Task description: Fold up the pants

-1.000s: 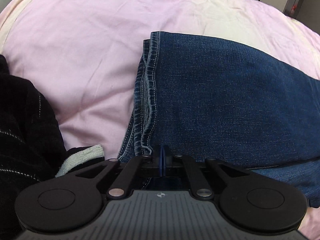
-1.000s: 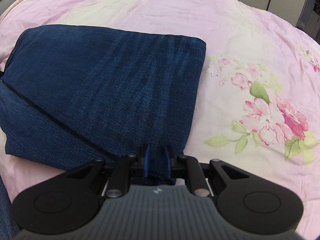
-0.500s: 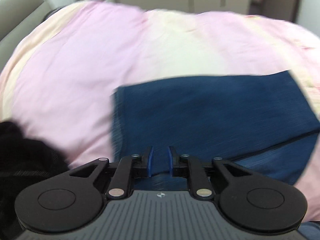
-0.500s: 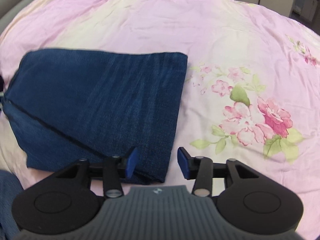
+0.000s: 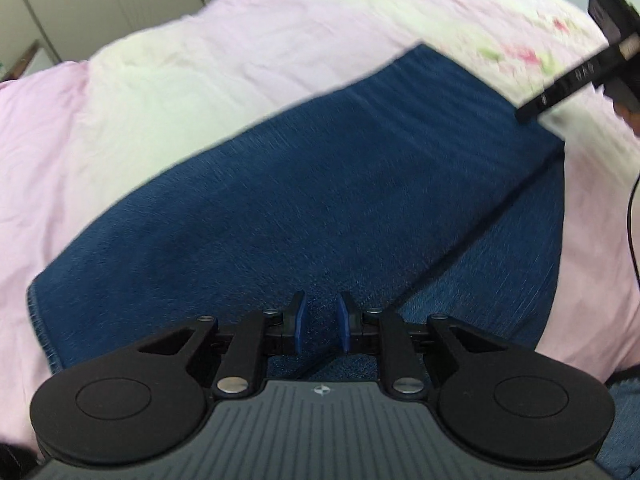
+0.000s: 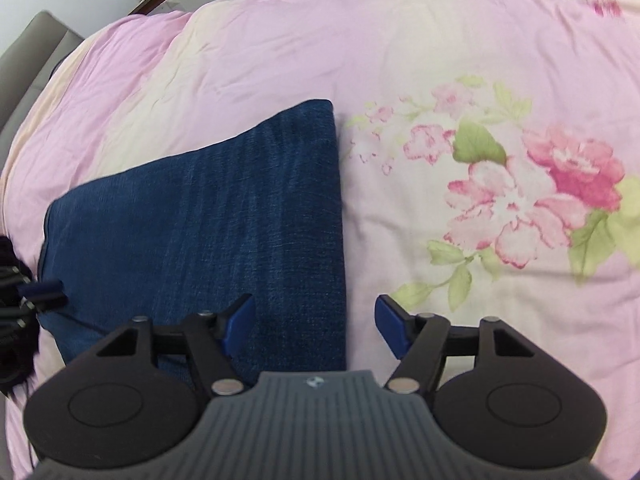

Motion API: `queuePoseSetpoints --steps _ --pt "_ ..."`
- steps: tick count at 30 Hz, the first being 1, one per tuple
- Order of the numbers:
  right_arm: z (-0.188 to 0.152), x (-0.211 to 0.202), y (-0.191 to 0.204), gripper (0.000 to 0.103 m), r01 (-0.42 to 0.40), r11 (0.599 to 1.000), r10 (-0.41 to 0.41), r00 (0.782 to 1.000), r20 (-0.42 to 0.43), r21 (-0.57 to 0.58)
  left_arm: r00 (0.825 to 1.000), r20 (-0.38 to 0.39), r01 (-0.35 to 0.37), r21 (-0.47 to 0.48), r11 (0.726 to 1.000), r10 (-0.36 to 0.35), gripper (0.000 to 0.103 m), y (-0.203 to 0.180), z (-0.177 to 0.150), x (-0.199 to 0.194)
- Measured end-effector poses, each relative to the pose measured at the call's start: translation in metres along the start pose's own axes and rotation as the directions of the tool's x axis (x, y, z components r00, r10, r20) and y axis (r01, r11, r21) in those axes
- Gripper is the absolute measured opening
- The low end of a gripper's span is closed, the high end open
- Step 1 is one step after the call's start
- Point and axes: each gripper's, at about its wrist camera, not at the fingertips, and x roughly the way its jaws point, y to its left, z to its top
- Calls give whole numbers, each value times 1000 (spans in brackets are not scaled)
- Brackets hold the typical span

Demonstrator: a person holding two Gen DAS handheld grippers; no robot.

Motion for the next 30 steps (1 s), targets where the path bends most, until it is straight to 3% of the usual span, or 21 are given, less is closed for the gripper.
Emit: queuePoseSetpoints --steps 6,9,15,17,23,27,30 --pt "5 26 -20 62 -109 990 109 994 10 89 996 -89 22 109 994 -12 22 -4 4 24" --pt "12 40 -26 55 -160 982 158 987 30 100 993 -120 36 112 993 -23 22 -3 9 34" --pt "21 63 -43 24 -280 934 276 960 48 223 990 -140 32 100 994 -18 21 -3 11 39" --pt "22 60 -44 14 -311 913 307 950 57 264 990 -143 29 94 995 -15 17 -6 12 39" --pt "27 11 -22 8 -382 885 357 924 138 267 985 -165 -21 150 988 46 0 -35 25 43" --pt "28 -40 1 7 -378 903 350 923 161 203 983 -148 -70 220 973 104 0 -67 35 38" --pt "20 -86 0 5 -369 915 335 920 203 165 988 -116 -70 266 961 104 0 -97 41 32"
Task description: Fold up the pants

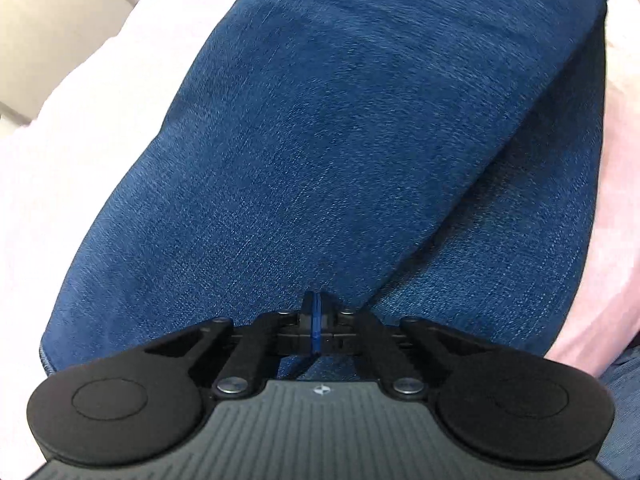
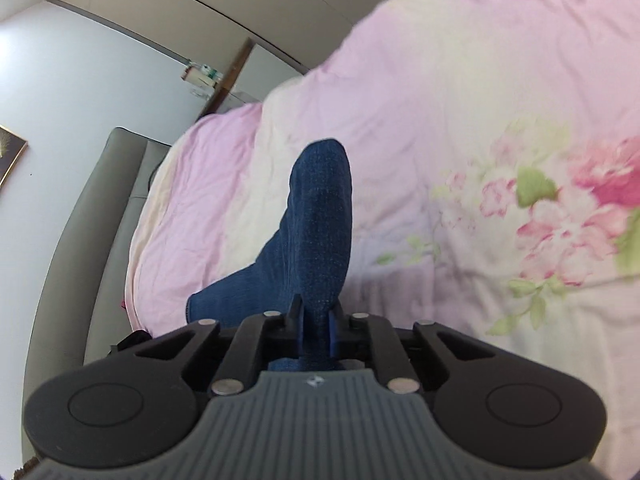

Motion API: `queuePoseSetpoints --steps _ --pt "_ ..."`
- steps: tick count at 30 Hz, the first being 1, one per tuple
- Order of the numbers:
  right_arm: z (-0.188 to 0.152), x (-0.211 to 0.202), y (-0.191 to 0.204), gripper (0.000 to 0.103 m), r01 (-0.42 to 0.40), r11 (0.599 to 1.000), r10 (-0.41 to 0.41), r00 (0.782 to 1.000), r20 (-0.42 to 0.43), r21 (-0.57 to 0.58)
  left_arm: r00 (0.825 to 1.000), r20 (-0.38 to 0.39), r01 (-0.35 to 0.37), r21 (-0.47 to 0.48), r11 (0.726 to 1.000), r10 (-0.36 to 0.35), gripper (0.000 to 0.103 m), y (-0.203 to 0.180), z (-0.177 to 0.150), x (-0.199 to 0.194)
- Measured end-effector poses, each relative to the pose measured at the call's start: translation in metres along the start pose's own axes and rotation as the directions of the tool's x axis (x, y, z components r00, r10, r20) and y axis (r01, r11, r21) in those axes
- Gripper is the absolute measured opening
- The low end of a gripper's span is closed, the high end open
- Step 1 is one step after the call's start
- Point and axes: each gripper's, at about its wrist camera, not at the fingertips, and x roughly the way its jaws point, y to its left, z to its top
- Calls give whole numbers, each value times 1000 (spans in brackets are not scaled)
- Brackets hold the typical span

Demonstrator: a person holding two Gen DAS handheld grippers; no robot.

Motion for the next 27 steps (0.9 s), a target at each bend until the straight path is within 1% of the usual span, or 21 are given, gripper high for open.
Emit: queuePoseSetpoints --steps 2,4,5,6,7,8,9,10,11,13,15,16,17,19,21,23,25,27 --pt "-3 -40 -4 0 24 1000 -24 999 38 -6 1000 21 14 26 1000 -15 0 -19 10 -4" --pt "-2 -85 -18 0 61 998 -62 993 101 14 999 32 24 65 998 -26 0 -41 22 -3" --pt "0 -109 -25 0 73 997 -74 985 154 13 1000 24 18 95 995 -20 0 -51 28 0" --pt "4 -135 -36 0 68 997 -72 979 189 27 1000 7 -20 151 988 20 0 -64 34 5" --pt "8 -154 -47 0 56 996 -67 980 187 62 999 -11 -46 197 979 49 0 -71 38 9" --pt "9 -170 -57 0 55 994 -72 983 169 99 998 -22 -50 212 976 56 0 -73 40 11" --pt "8 -183 -63 0 73 991 -91 982 167 110 998 -33 -38 198 979 46 0 -70 41 10" --pt "3 -193 -68 0 107 989 -122 980 159 98 999 -36 -28 167 986 35 1 -64 42 9" --pt "-1 -197 -72 0 124 988 -136 981 141 87 999 -36 -28 135 990 33 2 -58 42 7" --pt "-16 -194 -84 0 115 988 -126 986 106 104 998 -24 -48 87 995 50 3 -49 43 -1" --pt "-29 -181 -97 4 86 988 -96 993 72 127 999 -14 -39 28 999 39 6 -36 34 -8" --pt "-38 -167 -102 9 84 987 -92 995 50 137 1000 -10 -29 4 1000 29 9 -30 33 -12" --pt "-42 -155 -106 17 85 986 -90 996 27 143 1000 -4 -28 -10 1000 28 11 -26 32 -15" --pt "-46 -127 -109 24 87 987 -86 996 -17 135 1000 6 -27 -8 1000 27 12 -21 30 -20" --pt "-45 -101 -106 25 103 989 -98 994 -50 105 1000 9 -21 -6 1000 21 14 -19 31 -20" --pt "-43 -77 -104 27 120 990 -114 990 -82 73 1000 15 22 -10 1000 -21 14 -18 33 -20" --pt "-39 -54 -101 28 138 989 -132 985 -113 46 999 37 27 -30 999 -26 16 -11 31 -20" --pt "-36 -35 -101 30 151 988 -146 980 -137 22 997 66 53 -46 998 -50 17 -5 28 -19"
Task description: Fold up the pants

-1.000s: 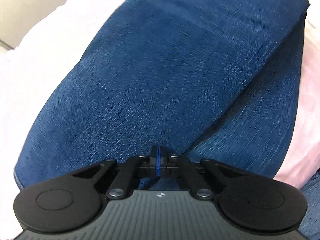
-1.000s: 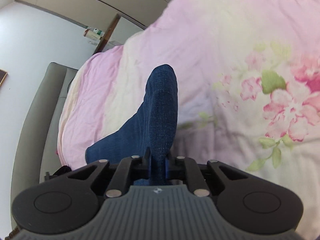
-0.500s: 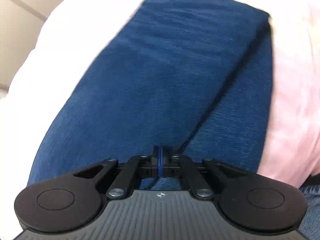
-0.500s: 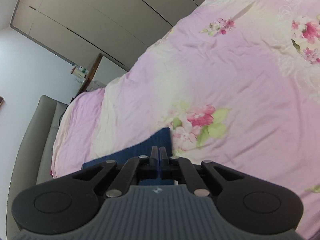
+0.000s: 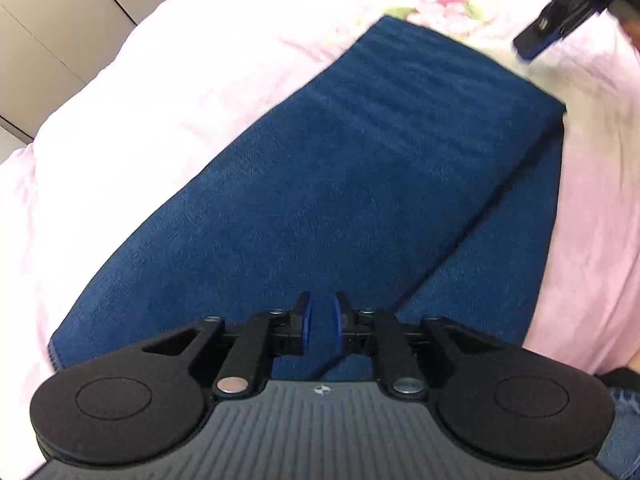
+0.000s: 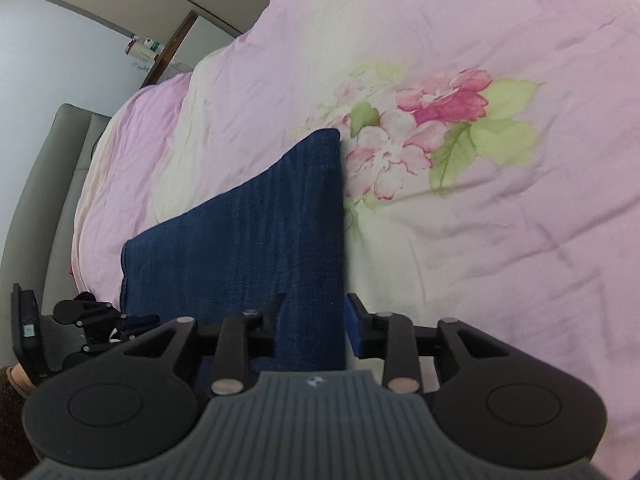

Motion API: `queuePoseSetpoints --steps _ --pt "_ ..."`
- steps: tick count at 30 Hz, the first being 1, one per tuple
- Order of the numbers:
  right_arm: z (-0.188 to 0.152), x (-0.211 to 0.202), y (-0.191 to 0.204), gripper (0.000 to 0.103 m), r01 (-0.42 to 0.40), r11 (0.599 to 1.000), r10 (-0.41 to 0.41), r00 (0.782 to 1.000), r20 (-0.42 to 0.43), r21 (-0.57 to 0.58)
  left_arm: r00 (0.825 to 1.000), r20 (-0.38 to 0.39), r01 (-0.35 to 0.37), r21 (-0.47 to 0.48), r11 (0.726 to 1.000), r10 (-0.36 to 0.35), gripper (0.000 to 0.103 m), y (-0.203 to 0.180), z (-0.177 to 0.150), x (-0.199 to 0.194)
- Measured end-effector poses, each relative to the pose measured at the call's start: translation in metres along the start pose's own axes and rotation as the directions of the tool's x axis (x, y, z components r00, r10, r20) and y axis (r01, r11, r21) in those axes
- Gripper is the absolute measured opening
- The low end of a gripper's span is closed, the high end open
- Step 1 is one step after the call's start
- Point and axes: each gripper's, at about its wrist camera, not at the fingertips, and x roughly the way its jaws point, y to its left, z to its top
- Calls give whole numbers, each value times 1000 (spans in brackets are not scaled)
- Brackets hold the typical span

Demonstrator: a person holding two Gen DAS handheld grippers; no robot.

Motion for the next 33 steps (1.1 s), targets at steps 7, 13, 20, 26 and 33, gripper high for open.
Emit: queuePoseSetpoints --steps 7,13,20,26,33 --pt "19 45 1 43 26 999 -28 998 -58 -39 996 -23 81 -27 996 -82 18 14 3 25" --pt "23 77 -14 29 -43 998 46 995 -89 40 992 -23 125 -39 991 -126 18 23 -7 38" --pt "21 67 -14 10 -112 990 117 991 -59 90 990 -35 139 -18 990 -140 18 23 -8 32" --pt "31 28 52 9 -154 988 154 988 -31 15 994 28 102 -52 993 -101 18 50 -25 -15" --pt "42 16 153 9 -148 988 146 989 -34 -49 990 121 89 -184 979 -67 18 84 -65 -63"
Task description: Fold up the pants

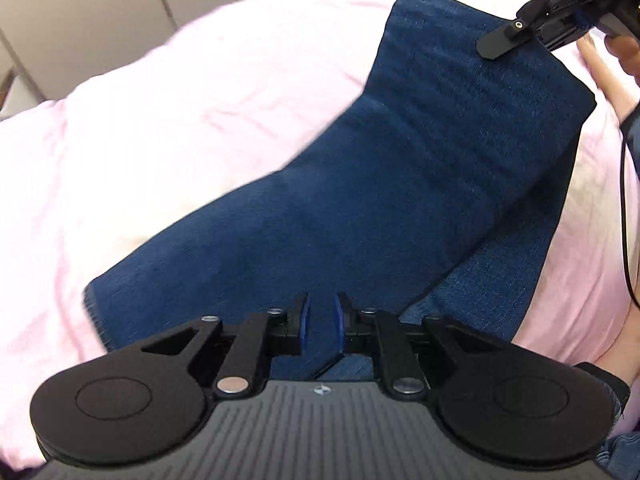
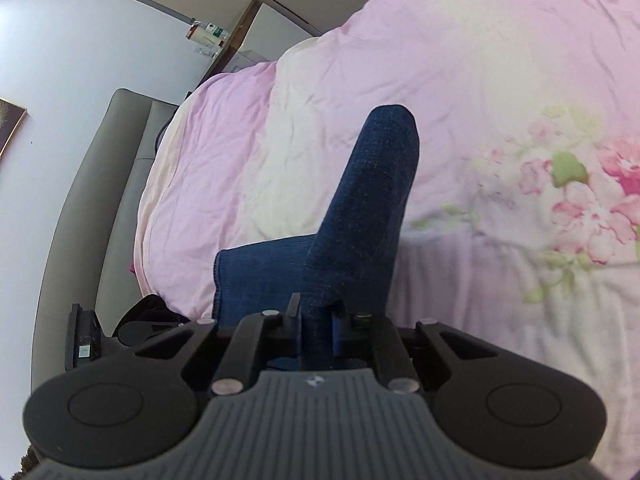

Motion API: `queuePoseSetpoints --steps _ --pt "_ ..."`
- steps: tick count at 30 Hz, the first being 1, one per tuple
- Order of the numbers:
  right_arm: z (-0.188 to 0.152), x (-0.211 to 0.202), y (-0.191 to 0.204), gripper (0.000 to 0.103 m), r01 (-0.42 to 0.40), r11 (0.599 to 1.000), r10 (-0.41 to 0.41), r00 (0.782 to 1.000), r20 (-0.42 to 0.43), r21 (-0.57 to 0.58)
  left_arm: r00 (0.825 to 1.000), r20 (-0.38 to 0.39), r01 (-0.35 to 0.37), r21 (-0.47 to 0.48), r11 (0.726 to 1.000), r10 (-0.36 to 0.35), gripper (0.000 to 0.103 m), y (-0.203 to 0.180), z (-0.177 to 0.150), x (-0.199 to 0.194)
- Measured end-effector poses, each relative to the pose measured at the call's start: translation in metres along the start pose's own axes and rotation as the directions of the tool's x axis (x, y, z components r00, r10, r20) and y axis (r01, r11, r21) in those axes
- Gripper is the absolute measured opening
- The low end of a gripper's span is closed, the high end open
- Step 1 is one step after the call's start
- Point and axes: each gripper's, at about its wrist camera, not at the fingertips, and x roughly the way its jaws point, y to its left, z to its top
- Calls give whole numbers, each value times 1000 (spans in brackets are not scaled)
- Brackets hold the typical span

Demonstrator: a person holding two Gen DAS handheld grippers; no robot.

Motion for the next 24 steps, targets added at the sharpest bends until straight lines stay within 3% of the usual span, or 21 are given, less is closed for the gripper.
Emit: queuePoseSetpoints --steps 7,13,24 --pt "13 47 106 9 -13 997 12 1000 -17 -73 999 18 -34 -103 994 36 18 39 -39 -18" --pt "12 122 173 9 -21 995 14 997 -76 -99 997 6 -70 -182 981 72 18 72 -63 -25" --pt "-11 269 198 9 55 996 -68 976 -207 -68 995 -23 -101 -285 953 99 18 122 -86 -20"
